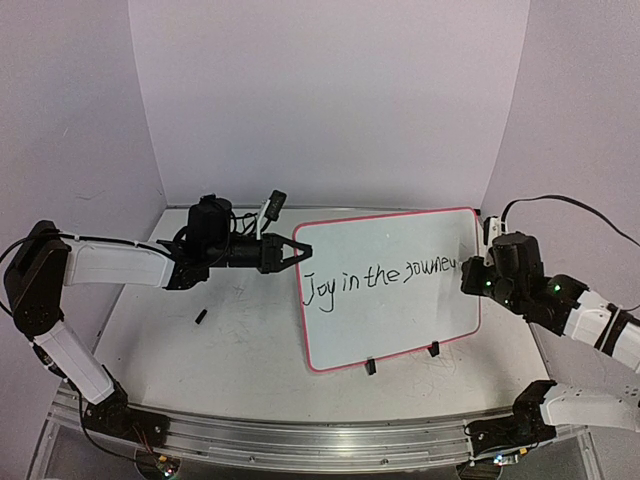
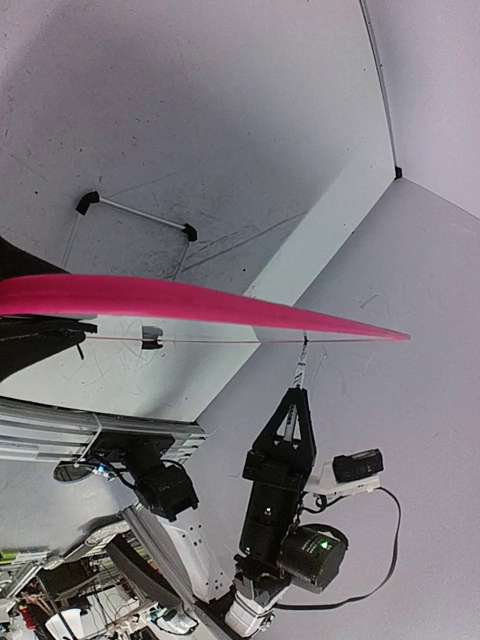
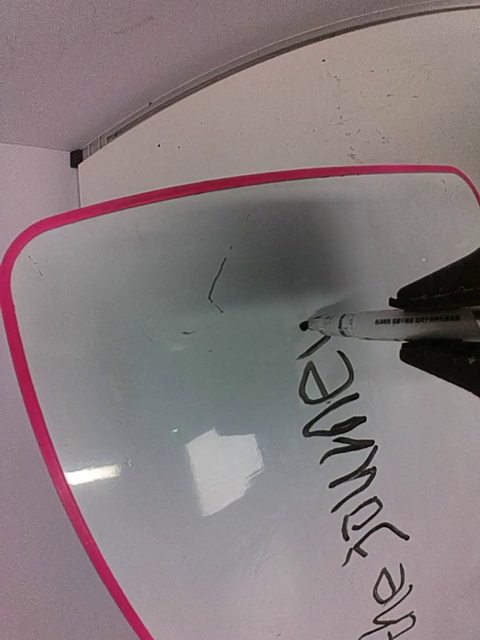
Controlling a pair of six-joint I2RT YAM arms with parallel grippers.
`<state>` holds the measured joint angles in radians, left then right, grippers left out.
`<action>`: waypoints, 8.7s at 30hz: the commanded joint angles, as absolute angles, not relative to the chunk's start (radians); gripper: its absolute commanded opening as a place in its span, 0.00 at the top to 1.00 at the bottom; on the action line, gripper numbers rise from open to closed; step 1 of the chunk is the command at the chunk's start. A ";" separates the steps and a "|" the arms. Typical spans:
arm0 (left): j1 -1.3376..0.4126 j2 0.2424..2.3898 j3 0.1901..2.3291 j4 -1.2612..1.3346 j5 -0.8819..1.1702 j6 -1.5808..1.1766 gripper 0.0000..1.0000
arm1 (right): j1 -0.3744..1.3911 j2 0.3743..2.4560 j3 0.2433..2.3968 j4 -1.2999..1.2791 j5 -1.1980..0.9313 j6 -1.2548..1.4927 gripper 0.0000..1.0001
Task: Write a sentence on the whiteboard
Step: Write a sentence on the whiteboard, then place the whiteboard at the center of the board, then pick up the pen cap from the center of the board, then insert the whiteboard marker without the cap into the pen cap.
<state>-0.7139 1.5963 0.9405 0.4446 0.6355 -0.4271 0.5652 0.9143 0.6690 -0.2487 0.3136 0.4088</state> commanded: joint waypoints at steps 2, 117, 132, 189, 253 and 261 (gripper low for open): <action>-0.722 1.632 0.939 0.336 0.524 -0.323 1.00 | 0.560 0.929 0.724 -0.218 0.332 0.389 1.00; -0.722 1.275 0.937 0.101 0.255 -0.344 0.18 | 0.506 0.598 0.834 -0.425 0.362 0.419 1.00; -0.452 1.300 0.930 -0.622 0.128 -0.601 0.28 | 0.506 0.642 0.815 -0.254 0.152 0.188 1.00; -0.673 1.219 1.326 -0.619 0.256 -0.081 1.00 | 0.507 0.892 0.989 -0.207 -0.329 0.331 1.00; -1.027 1.373 1.316 -0.642 0.564 0.167 1.00 | 0.948 1.332 1.198 -0.284 -0.685 0.204 1.00; -1.096 1.390 1.375 -0.736 0.478 0.240 1.00 | 0.948 1.388 1.227 -0.384 -0.787 0.146 1.00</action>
